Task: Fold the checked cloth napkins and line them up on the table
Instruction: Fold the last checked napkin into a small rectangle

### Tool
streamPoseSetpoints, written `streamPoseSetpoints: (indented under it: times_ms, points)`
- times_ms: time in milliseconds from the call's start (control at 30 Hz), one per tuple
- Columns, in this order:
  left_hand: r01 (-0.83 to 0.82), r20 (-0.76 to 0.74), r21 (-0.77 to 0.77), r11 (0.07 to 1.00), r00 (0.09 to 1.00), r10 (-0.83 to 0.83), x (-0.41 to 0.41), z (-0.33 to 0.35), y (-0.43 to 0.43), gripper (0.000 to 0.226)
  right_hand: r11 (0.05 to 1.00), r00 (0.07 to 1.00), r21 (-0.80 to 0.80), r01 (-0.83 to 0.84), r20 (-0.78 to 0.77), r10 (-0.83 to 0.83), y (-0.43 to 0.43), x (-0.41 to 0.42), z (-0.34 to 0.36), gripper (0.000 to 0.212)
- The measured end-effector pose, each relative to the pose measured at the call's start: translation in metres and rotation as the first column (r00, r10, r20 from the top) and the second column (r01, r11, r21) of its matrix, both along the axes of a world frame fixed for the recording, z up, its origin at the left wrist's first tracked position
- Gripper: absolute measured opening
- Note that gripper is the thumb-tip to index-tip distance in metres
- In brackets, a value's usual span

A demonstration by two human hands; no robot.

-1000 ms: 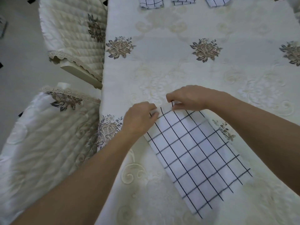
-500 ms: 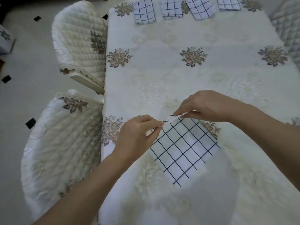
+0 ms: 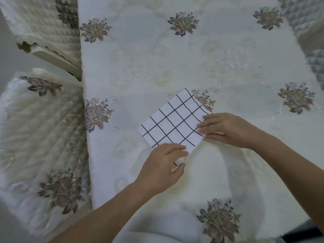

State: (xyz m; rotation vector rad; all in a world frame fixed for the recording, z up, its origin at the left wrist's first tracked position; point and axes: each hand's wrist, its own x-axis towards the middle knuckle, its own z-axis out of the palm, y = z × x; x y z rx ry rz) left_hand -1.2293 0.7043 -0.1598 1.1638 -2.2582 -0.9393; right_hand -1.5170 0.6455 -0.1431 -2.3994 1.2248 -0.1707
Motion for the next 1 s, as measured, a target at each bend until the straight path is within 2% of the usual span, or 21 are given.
streamPoseSetpoints:
  times_ms: [133,267,333,433,500,567,633,767,867,1000]
  points:
    - [0.112,0.086,-0.014,0.994,0.990,-0.111,0.008,-0.022,0.000,0.038,0.997,1.000,-0.078,0.009,-0.028,-0.011,0.020,-0.009,-0.033,0.036]
    - [0.084,0.235,-0.192,0.978,0.971,-0.037,0.017,-0.028,-0.028,0.041,0.967,0.984,-0.193,0.168,0.090,-0.153,0.025,0.003,-0.041,0.037]
    - [0.066,0.356,-0.226,0.972,0.934,0.019,0.015,-0.028,-0.046,0.051,0.938,0.962,-0.245,0.245,0.180,-0.204,0.014,0.022,-0.042,0.033]
    - [0.041,0.511,-0.210,0.977,0.856,0.074,0.005,-0.030,-0.067,0.068,0.915,0.945,-0.275,0.296,0.220,-0.240,-0.013,0.059,-0.046,0.036]
    - [0.007,0.566,-0.195,0.981,0.817,0.107,-0.002,-0.036,-0.074,0.074,0.930,0.957,-0.247,0.273,0.166,-0.237,-0.031,0.085,-0.046,0.049]
    - [-0.025,0.597,-0.185,0.982,0.791,0.133,-0.005,-0.044,-0.078,0.076,0.954,0.976,-0.208,0.218,0.023,-0.218,-0.044,0.105,-0.050,0.061]
    - [-0.037,0.614,-0.182,0.983,0.776,0.143,-0.006,-0.050,-0.078,0.077,0.966,0.976,-0.195,0.171,-0.102,-0.193,-0.050,0.115,-0.057,0.067]
    - [-0.046,0.604,-0.221,0.974,0.777,0.174,-0.003,-0.054,-0.075,0.078,0.973,0.959,-0.197,0.120,-0.230,-0.165,-0.055,0.103,-0.071,0.074]
    - [-0.071,0.603,-0.235,0.969,0.771,0.203,0.000,-0.054,-0.073,0.080,0.959,0.933,-0.221,0.179,-0.270,-0.237,-0.068,0.069,-0.074,0.076]
    - [-0.098,0.631,-0.226,0.969,0.743,0.222,0.001,-0.054,-0.071,0.081,0.947,0.899,-0.177,0.269,-0.307,-0.313,-0.081,0.038,-0.072,0.080]
